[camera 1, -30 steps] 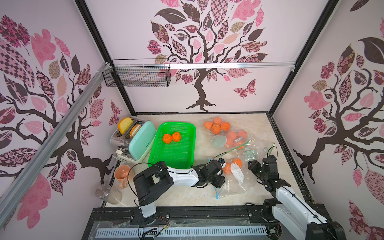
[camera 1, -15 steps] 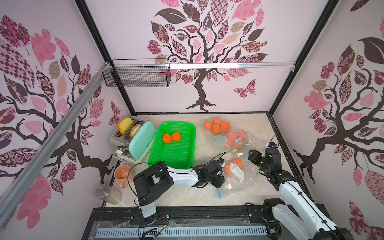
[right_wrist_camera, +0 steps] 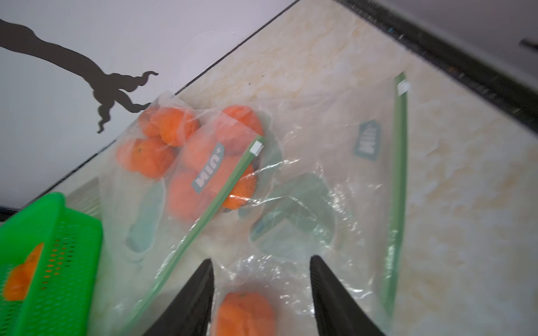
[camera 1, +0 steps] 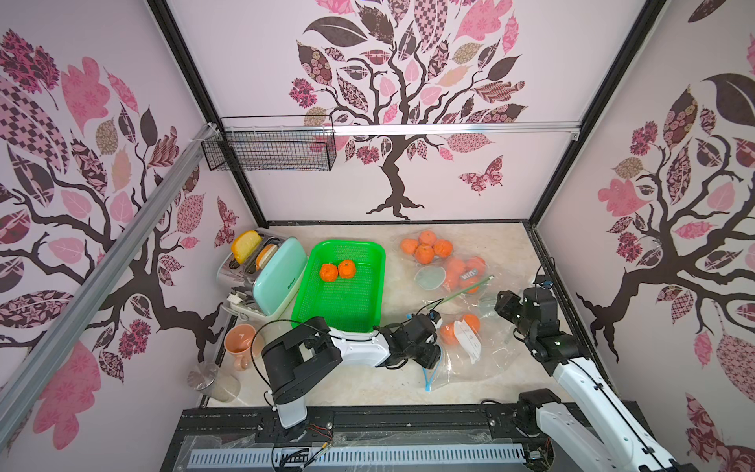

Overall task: Open the zip-top bag and take out the orange
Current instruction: Pick up the orange from the zipper food storage bag.

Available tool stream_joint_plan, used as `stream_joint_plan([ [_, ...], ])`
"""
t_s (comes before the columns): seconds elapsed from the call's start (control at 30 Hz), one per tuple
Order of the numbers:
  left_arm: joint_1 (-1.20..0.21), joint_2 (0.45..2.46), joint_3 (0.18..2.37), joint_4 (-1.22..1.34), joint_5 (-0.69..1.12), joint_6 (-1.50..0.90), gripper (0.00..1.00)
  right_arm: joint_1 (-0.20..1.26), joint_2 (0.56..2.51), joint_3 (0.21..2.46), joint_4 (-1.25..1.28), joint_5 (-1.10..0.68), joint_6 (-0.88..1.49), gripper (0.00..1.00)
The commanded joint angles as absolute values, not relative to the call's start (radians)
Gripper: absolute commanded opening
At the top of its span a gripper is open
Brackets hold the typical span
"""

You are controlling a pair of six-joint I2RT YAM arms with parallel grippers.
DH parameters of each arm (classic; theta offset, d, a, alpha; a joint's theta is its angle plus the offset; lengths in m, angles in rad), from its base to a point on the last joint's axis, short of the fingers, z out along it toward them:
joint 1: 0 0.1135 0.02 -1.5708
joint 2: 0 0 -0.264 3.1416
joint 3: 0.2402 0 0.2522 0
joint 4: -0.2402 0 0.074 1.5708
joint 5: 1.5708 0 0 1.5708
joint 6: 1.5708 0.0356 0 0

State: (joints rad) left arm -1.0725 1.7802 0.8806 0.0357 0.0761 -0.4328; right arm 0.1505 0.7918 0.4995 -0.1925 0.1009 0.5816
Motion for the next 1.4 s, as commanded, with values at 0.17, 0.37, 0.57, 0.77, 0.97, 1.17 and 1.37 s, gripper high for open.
stream_joint_plan([
  [0.17,-1.059,1.765,0.863,0.052,0.071,-0.423,0.68,0.158,1.0,0.413,-0.019,-0.04,0.708,0.31],
  [0.37,-1.04,1.731,0.874,0.063,0.07,-0.405,0.74,0.158,1.123,0.411,0.04,-0.069,0.709,0.27],
  [0.57,-1.037,1.72,0.917,0.035,0.066,-0.343,0.78,0.158,1.221,0.37,0.125,-0.136,0.718,0.26],
  [0.77,-1.015,1.716,0.958,0.038,0.085,-0.296,0.82,0.167,1.275,0.368,0.138,-0.161,0.704,0.25],
  [0.97,-1.011,1.757,1.023,0.032,0.077,-0.238,0.89,0.176,1.281,0.355,0.147,-0.169,0.696,0.25],
  [1.17,-1.008,1.847,1.087,0.015,0.12,-0.216,0.89,0.181,1.288,0.356,0.149,-0.173,0.696,0.27],
  [1.37,-1.021,1.907,1.104,0.012,0.151,-0.218,0.89,0.182,1.288,0.356,0.15,-0.169,0.696,0.29],
])
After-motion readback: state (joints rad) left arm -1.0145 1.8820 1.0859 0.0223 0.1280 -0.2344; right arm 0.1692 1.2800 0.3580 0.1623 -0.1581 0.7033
